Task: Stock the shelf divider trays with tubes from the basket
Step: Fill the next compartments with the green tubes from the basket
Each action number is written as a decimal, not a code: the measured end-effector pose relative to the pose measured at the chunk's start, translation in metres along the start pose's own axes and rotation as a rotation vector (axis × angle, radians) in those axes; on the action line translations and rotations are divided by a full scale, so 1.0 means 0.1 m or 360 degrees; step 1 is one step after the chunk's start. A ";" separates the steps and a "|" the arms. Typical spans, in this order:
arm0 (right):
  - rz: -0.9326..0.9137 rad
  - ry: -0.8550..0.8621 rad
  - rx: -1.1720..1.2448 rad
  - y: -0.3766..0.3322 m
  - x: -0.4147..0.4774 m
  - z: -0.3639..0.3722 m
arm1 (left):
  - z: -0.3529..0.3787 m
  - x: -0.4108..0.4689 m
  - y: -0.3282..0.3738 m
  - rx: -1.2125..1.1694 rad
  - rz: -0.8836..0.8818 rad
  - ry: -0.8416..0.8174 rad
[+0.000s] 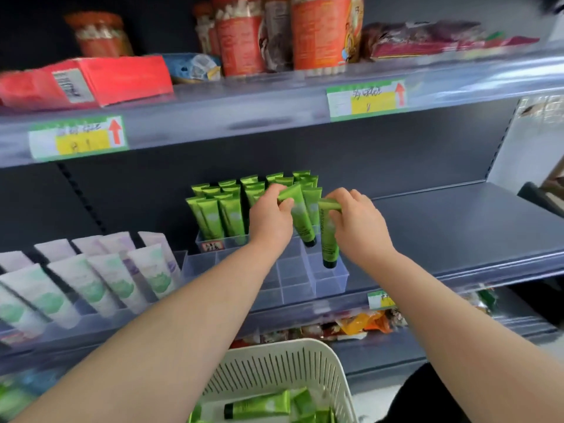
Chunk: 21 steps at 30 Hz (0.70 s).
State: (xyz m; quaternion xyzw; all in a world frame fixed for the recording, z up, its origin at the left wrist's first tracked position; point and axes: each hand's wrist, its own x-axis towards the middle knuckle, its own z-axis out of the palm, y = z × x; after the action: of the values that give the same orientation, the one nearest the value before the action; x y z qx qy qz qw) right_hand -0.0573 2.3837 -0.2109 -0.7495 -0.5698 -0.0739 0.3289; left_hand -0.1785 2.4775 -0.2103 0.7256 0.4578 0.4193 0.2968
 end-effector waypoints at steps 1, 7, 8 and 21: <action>-0.0010 -0.0028 -0.0006 0.03 0.04 0.02 | 0.07 0.07 -0.02 0.0059 -0.0029 -0.0042; -0.0002 -0.0050 0.0079 0.21 0.21 0.08 | 0.39 0.32 -0.11 0.0357 0.0042 -0.0306; -0.0002 -0.0069 0.0106 0.24 0.21 0.08 | 0.42 0.34 -0.12 0.0376 0.0059 -0.0329; -0.0033 0.0033 0.0098 0.16 0.38 0.19 | 0.34 0.38 -0.22 0.0521 0.0177 -0.0265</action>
State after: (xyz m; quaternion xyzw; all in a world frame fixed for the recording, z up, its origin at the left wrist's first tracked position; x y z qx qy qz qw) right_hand -0.0349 2.4232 -0.2140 -0.7323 -0.5760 -0.0675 0.3569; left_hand -0.1487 2.5194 -0.2317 0.8205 0.4530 0.2934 0.1882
